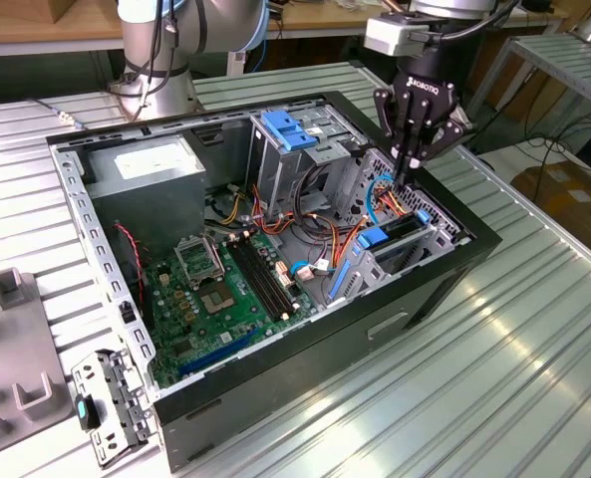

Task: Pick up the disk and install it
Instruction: 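Insert the second disk wire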

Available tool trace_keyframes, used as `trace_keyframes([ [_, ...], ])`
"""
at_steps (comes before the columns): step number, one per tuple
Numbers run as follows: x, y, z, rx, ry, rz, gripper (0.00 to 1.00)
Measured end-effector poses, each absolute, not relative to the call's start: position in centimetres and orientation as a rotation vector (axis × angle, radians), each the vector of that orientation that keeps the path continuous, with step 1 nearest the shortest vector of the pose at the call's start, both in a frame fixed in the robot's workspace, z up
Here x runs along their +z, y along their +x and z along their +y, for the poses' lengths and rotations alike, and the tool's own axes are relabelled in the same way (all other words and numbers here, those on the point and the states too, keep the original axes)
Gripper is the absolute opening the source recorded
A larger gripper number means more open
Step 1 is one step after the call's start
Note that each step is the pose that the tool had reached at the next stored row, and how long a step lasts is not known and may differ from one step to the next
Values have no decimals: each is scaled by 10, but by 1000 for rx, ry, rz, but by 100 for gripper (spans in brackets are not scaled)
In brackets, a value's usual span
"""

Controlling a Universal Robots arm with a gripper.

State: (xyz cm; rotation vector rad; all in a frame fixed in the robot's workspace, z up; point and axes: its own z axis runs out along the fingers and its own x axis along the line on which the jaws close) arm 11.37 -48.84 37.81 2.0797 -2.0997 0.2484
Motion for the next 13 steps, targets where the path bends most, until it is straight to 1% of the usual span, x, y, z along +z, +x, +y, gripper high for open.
trace_keyframes([
  [13,375,103,-496,252,2116,-2137,16],
])
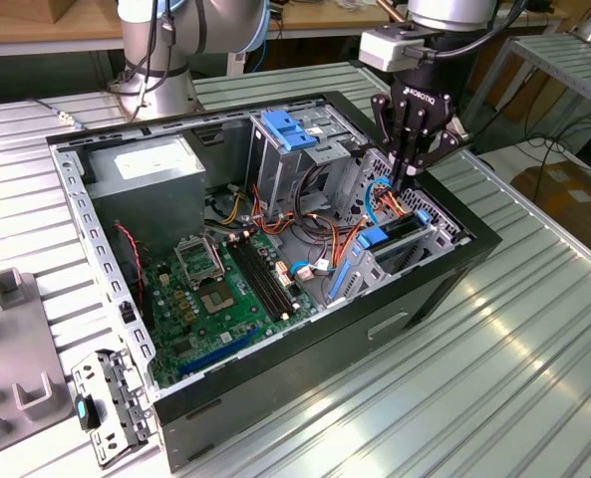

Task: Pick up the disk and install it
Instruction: 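Insert the second disk wire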

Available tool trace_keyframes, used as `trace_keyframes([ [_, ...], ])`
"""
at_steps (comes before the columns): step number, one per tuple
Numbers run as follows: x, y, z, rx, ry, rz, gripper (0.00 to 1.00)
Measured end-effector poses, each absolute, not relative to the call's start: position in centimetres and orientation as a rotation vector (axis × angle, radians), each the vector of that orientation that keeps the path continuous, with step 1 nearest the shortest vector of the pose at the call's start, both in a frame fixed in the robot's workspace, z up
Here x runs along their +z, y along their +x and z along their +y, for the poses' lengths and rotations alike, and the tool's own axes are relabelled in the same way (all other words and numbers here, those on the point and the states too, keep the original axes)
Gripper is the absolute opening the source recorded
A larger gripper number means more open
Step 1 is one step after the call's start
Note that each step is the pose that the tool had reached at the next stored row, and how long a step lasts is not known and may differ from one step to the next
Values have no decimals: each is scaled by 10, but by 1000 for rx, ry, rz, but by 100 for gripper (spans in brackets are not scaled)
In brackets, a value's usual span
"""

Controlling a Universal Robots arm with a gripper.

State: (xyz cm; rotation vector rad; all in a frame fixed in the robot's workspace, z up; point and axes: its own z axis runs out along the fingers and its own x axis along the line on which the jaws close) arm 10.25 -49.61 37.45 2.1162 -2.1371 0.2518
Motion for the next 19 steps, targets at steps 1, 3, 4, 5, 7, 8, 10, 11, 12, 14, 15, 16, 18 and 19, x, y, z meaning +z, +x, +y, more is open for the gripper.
trace_keyframes([
  [1,375,102,-496,252,2116,-2137,16],
  [3,374,102,-496,252,2116,-2138,16],
  [4,375,102,-496,253,2116,-2138,16],
  [5,374,102,-496,253,2117,-2138,16],
  [7,374,102,-496,274,2123,-2148,16],
  [8,374,102,-496,274,2123,-2148,16],
  [10,374,102,-496,274,2123,-2148,16],
  [11,375,102,-496,275,2123,-2148,16],
  [12,374,102,-496,275,2123,-2149,16],
  [14,374,102,-496,275,2123,-2149,16],
  [15,375,102,-496,275,2123,-2149,16],
  [16,375,101,-496,275,2123,-2149,16],
  [18,374,100,-496,275,2123,-2149,16],
  [19,374,99,-496,274,2124,-2150,16],
])
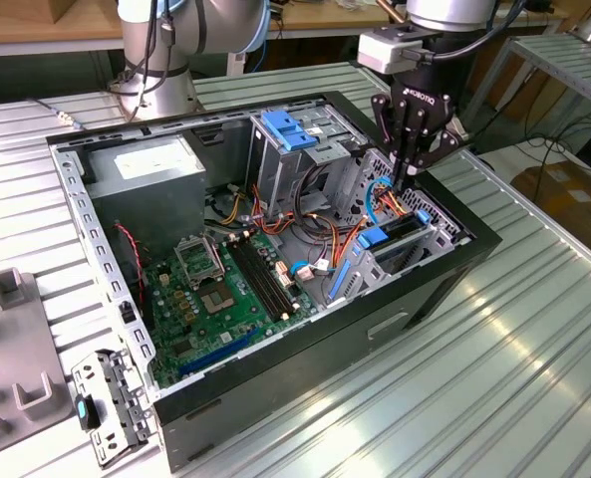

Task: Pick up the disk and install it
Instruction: 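Insert the second disk wire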

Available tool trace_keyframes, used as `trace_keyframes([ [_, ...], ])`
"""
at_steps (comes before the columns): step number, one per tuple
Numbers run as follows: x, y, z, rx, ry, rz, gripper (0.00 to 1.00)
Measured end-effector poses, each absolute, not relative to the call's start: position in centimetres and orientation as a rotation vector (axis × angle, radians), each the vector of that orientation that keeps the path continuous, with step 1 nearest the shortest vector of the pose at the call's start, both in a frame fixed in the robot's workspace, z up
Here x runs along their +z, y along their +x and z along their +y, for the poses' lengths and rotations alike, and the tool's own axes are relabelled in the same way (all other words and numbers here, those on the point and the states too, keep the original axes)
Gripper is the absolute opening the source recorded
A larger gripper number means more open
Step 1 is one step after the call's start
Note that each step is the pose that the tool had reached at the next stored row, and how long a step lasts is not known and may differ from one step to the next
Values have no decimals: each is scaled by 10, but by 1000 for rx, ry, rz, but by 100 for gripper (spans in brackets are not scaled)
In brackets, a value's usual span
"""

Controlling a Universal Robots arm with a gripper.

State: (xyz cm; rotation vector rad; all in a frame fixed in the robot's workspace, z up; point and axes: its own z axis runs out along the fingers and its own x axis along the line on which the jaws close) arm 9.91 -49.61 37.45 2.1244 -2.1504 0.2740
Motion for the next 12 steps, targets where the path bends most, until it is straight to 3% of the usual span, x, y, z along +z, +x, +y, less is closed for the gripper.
trace_keyframes([
  [12,372,87,-512,266,2149,-2177,16],
])
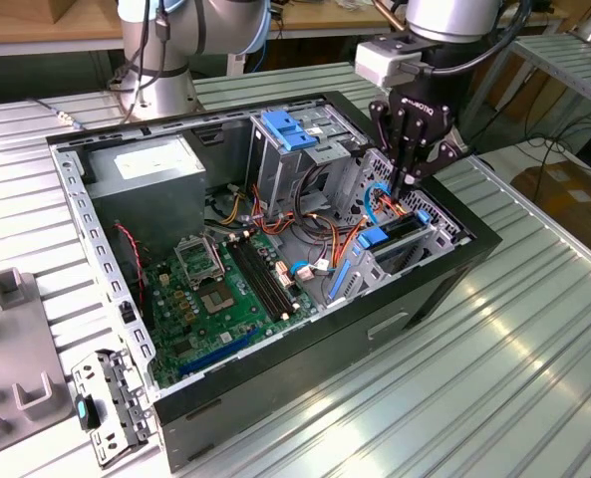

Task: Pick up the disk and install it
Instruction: 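Insert the second disk wire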

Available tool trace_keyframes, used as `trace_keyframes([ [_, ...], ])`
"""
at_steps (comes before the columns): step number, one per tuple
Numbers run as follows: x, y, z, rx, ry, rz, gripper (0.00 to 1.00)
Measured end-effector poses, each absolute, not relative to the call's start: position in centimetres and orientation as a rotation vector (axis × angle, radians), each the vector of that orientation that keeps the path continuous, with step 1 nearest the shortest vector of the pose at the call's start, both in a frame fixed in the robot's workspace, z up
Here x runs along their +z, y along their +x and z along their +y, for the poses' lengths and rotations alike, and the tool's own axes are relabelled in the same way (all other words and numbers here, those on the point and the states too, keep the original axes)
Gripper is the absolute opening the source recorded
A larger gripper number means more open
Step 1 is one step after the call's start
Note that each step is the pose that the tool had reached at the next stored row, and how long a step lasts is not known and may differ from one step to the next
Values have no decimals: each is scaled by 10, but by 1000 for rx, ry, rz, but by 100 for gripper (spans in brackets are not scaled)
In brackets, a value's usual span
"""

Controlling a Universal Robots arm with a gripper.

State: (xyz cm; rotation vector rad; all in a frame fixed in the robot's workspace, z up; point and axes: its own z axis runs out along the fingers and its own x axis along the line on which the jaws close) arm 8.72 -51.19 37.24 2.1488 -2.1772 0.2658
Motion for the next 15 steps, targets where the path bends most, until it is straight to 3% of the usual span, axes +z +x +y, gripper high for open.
trace_keyframes([
  [7,370,84,-519,306,2175,-2207,16],
  [15,368,78,-532,249,2223,-2270,16],
])
